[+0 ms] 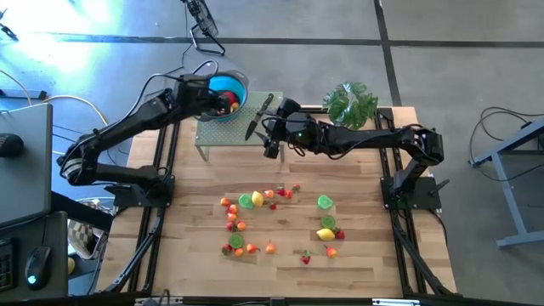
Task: Pick & Place Fruit
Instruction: Put the half green pear into the strainer bowl on the shelf
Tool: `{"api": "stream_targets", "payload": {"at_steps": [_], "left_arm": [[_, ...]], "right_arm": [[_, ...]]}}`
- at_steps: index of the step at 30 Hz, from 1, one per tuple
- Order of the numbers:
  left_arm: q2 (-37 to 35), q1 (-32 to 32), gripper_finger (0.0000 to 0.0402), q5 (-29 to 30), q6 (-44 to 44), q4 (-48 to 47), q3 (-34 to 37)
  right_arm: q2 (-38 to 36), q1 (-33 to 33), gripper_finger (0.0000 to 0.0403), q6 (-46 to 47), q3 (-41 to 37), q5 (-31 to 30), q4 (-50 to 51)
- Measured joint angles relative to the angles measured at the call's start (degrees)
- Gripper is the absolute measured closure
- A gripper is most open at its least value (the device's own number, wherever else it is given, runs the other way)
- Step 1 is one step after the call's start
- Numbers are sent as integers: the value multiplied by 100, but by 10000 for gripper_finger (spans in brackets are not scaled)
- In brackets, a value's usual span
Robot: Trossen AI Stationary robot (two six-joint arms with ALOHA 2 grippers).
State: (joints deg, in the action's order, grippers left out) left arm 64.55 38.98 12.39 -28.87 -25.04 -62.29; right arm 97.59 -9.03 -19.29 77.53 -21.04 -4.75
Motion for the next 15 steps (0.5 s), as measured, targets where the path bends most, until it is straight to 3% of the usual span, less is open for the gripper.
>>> {"api": "stream_targets", "payload": {"at_steps": [9, 15], "left_arm": [[-492, -152, 394, -253, 14, -296, -1], [-650, -781, 397, -197, 16, -343, 1]], "right_arm": [[-92, 103, 105, 0, -2, -6, 153], [-180, 292, 105, 51, -11, 14, 364]]}}
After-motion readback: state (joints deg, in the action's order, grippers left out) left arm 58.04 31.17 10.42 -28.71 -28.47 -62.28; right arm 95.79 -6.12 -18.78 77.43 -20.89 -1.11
